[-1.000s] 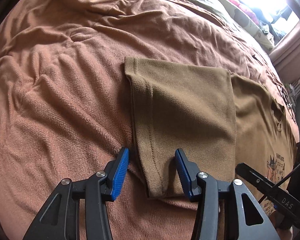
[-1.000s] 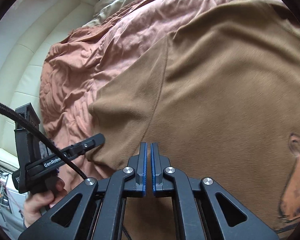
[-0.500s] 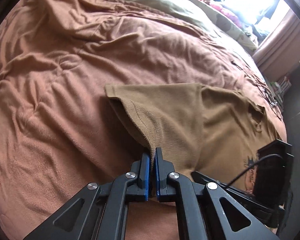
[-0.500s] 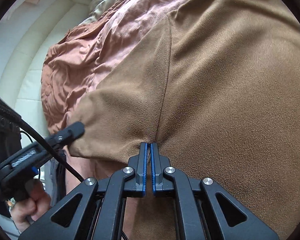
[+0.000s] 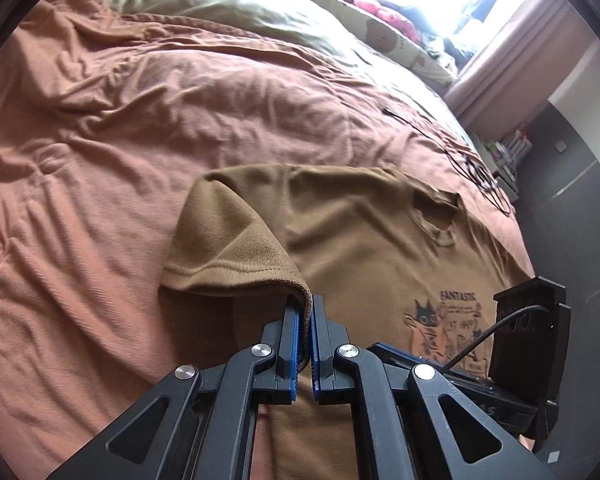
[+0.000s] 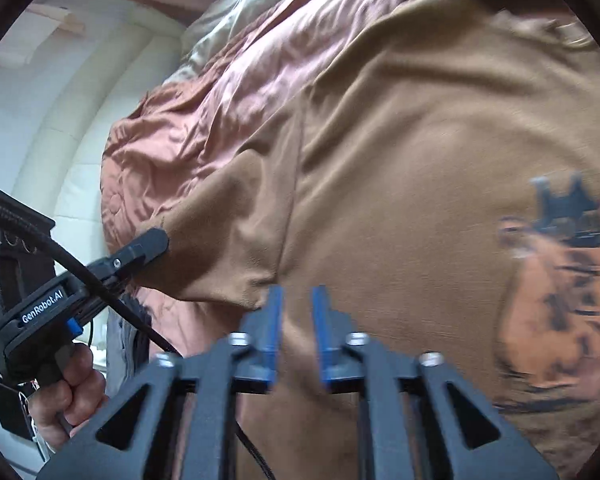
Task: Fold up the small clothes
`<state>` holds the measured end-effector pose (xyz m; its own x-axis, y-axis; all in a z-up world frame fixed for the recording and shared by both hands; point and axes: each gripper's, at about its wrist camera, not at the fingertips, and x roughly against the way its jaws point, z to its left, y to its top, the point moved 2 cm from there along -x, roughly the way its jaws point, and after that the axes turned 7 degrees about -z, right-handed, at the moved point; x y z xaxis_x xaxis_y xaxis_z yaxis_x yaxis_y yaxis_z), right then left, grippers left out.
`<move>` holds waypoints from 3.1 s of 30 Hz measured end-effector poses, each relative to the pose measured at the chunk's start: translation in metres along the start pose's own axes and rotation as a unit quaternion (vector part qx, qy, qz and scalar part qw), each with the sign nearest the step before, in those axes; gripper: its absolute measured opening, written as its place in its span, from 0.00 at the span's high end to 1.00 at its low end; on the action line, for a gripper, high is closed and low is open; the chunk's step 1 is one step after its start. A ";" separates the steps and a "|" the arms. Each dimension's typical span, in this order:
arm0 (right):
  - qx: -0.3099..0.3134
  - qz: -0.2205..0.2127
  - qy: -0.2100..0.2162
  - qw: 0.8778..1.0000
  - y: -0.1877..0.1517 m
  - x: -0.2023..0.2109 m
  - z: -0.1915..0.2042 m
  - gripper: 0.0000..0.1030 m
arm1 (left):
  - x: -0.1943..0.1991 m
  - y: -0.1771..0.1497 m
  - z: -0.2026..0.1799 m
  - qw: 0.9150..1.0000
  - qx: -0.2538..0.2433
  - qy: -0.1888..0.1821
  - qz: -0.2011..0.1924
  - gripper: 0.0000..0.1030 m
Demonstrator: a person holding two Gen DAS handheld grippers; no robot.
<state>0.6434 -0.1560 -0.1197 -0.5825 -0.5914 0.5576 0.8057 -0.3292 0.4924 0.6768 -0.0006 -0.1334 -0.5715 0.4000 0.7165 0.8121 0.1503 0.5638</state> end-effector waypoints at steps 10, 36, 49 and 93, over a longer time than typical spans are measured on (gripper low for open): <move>-0.007 -0.023 -0.030 0.999 0.000 0.042 -0.011 0.42 | -0.030 -0.021 -0.056 0.997 -0.039 -0.059 0.043 0.94; 0.105 0.014 -0.070 0.992 0.013 -0.012 0.007 0.55 | -0.079 -0.018 0.036 0.998 0.009 0.040 0.039 0.48; 0.083 0.018 -0.022 0.996 -0.001 0.007 0.009 0.99 | -0.051 0.011 0.007 1.000 -0.016 0.013 0.008 0.96; -0.021 -0.039 -0.018 0.999 0.063 0.011 -0.068 0.44 | -0.110 0.052 -0.003 0.996 -0.057 0.064 0.023 0.70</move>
<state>0.6953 -0.2332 -0.1284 -0.6459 -0.5371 0.5425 0.7615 -0.4032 0.5075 0.7822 -0.0393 -0.1818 -0.5502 0.2848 0.7850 0.8234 0.0285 0.5668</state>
